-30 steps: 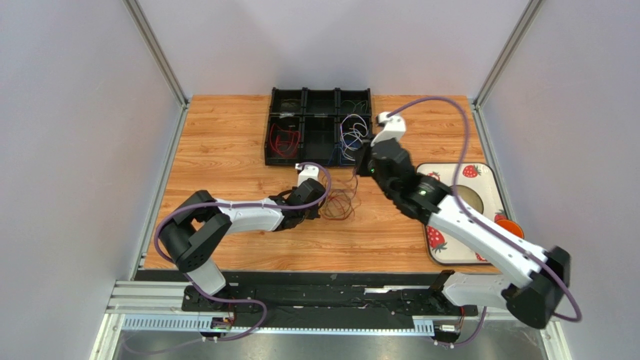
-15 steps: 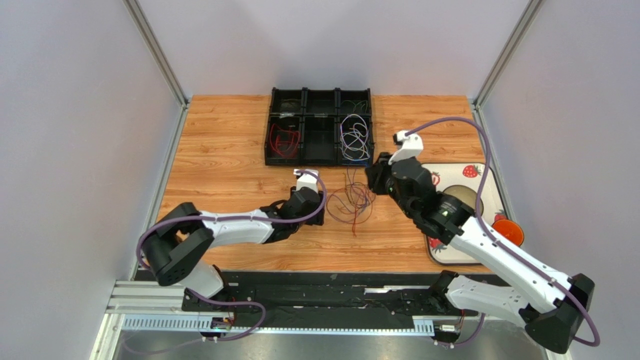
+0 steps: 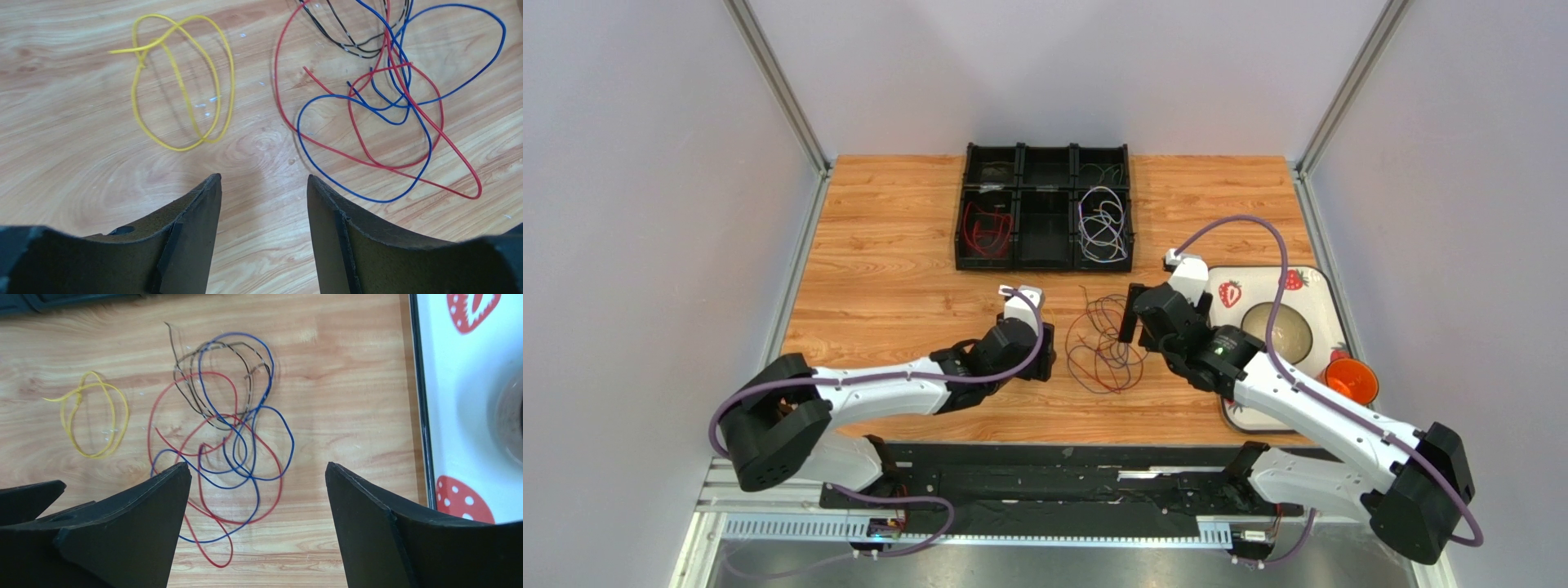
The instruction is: Untangle the cables
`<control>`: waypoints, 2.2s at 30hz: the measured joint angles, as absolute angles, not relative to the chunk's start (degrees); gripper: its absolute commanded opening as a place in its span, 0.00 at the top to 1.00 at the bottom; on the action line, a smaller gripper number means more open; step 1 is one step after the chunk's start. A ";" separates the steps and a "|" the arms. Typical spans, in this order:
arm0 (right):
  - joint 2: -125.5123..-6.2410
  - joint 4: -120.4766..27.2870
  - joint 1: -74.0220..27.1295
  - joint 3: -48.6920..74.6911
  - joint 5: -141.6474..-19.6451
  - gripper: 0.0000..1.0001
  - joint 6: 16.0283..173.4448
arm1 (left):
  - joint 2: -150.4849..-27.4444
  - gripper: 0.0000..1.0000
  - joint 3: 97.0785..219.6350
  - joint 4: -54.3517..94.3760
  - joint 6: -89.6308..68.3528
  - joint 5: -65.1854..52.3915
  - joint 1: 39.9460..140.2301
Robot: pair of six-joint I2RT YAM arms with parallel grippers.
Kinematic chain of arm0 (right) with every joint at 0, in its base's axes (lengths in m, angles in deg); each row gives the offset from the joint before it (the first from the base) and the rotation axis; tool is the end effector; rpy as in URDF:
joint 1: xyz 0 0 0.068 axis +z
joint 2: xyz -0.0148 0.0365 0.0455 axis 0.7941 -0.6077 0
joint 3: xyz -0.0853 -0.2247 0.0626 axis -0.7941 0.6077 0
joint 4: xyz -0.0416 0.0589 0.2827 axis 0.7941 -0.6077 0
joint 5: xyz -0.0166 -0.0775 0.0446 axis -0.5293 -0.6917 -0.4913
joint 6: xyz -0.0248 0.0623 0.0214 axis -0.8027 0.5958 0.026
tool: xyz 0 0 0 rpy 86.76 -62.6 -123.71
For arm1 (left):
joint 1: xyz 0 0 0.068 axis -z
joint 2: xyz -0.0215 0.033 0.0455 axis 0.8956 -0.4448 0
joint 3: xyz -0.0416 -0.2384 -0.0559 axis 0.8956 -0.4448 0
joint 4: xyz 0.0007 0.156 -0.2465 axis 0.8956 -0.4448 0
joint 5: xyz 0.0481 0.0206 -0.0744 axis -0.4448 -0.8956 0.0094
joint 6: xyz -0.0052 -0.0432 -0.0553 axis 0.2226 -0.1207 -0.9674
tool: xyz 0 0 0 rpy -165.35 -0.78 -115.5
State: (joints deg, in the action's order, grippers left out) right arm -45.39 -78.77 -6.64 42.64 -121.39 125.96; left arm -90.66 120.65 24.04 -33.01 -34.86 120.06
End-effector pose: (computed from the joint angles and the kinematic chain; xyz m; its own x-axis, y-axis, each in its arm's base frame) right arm 0.2096 0.1714 0.2197 -0.6155 0.1063 -0.7810 0.0438 0.9939 0.1008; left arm 0.1901 -0.2509 0.1265 -0.6239 -0.0073 -0.7814 0.3383 0.8989 -0.2785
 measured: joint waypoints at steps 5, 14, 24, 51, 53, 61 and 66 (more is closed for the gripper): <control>-46.42 -78.71 -6.64 46.55 -120.03 0.15 129.68 | -99.03 0.37 124.97 25.48 -32.31 -32.00 120.25; -47.30 -78.71 -6.84 50.09 -117.70 0.16 133.18 | -112.65 0.41 140.38 26.79 -28.25 -31.19 119.77; -45.50 -78.69 -6.90 52.30 -116.73 0.16 133.81 | -121.81 0.42 145.30 26.03 -26.70 -30.60 115.82; -59.75 -75.52 -8.15 50.92 -114.66 0.33 138.64 | -124.47 1.00 147.05 28.30 -26.41 -30.10 115.62; -59.75 -75.32 -8.15 49.94 -114.94 0.34 138.49 | -124.47 1.00 146.98 28.45 -26.41 -30.10 115.62; -63.82 -73.83 -9.02 46.07 -117.32 0.74 136.15 | -124.47 1.00 146.98 28.48 -26.41 -30.12 115.62; -66.53 -73.42 -9.74 44.01 -119.07 1.00 133.70 | -124.47 1.00 146.98 28.48 -26.46 -30.12 115.62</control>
State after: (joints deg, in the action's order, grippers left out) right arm -66.53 -73.42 -9.74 44.01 -119.07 133.70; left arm -124.47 146.98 28.48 -26.46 -30.12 115.62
